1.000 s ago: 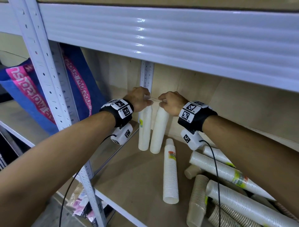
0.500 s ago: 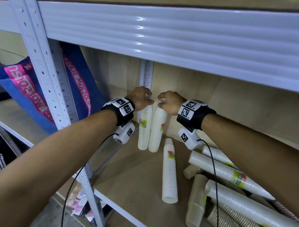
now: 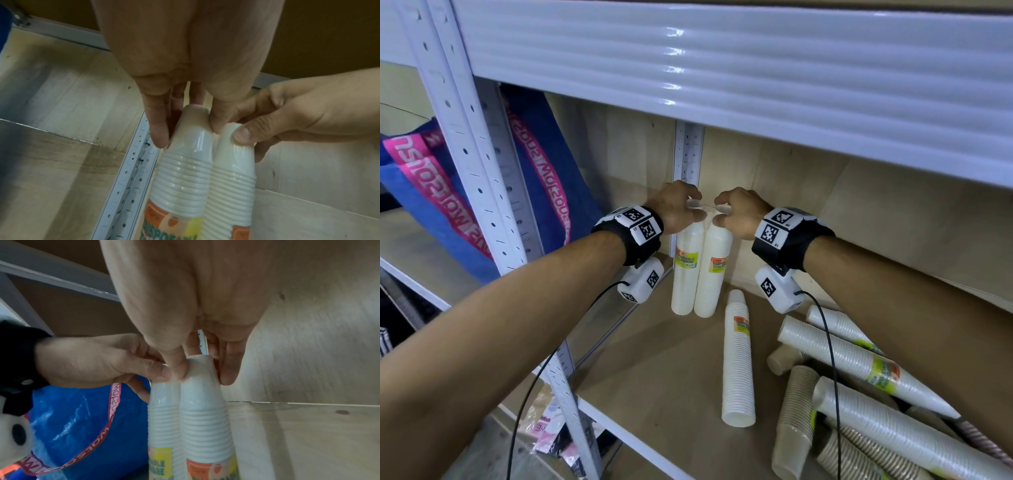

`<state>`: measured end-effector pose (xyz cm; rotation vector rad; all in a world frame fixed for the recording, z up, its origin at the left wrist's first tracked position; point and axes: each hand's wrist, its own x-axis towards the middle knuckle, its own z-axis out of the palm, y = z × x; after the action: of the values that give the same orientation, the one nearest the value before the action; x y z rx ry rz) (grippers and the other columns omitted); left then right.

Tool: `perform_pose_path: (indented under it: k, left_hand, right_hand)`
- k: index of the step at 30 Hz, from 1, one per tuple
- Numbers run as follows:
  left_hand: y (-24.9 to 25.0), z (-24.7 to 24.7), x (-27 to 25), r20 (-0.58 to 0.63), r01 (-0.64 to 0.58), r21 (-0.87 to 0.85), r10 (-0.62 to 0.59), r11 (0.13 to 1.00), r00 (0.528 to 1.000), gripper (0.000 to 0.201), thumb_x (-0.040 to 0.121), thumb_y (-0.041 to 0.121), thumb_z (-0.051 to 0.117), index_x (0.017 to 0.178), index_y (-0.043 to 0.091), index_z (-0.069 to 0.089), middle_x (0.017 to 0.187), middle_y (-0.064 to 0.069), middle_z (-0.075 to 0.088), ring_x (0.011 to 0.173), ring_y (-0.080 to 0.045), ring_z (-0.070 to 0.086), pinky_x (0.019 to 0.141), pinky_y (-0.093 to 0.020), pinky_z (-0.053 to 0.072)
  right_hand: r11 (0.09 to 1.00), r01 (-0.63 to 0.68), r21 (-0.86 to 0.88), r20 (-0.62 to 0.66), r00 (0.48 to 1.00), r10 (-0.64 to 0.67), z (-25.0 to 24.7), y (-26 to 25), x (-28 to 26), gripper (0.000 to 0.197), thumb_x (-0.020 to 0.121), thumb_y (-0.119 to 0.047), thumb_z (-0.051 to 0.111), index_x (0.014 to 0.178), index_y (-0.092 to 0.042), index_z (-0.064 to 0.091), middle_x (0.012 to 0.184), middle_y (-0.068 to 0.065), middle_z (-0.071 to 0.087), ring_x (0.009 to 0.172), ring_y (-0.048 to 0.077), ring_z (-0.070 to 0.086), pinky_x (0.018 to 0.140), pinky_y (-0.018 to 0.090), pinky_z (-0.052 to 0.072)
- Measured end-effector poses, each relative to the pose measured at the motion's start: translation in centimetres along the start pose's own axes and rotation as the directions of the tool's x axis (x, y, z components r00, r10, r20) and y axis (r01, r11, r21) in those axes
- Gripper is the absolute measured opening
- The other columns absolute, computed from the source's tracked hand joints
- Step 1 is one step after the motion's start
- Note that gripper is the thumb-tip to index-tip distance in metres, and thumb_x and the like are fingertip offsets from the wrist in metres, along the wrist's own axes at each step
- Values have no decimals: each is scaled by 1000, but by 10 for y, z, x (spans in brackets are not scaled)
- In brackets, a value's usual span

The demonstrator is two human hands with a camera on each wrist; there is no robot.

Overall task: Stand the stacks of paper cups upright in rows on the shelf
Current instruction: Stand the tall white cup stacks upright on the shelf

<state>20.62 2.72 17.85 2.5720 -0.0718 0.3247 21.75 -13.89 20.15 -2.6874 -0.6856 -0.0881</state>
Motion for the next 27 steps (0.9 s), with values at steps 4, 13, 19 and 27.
perform_pose_path:
  k: [4,13,19,27]
  left_hand:
    - [0,-2,-2,20,5,-39,-4,999,1000,52,85,33,70,134,21,55,135,-6,57,122,-22,54,93,-28,45]
    - [-1,-2,-2,44,-20,-18,21,1000,999,37,87,23,68,123,17,62,128,-6,61,114,-23,58,85,-26,43]
    - [1,-4,-3,54,-8,-14,9,1000,999,44,87,26,69,129,18,59,132,-6,59,111,-23,59,81,-25,42]
    - [27,-18,-16,5,-59,-19,59,998,998,57,87,34,70,139,27,48,134,-7,56,117,-19,56,91,-25,43]
  right_hand:
    - [999,0,34,4,1000,0,1,3,3,52,87,-24,67,135,-11,54,139,6,53,126,22,51,96,25,40]
    - [998,34,55,18,999,-35,4,9,5,47,89,-20,66,135,-13,54,140,6,53,128,21,50,91,22,36]
    - [996,11,91,-1,1000,-11,5,10,3,57,87,-25,68,140,-15,49,141,5,52,128,20,50,90,20,35]
    - [998,-28,56,-36,999,30,-17,22,-23,69,84,-33,71,145,-19,42,142,6,49,126,20,50,90,21,35]
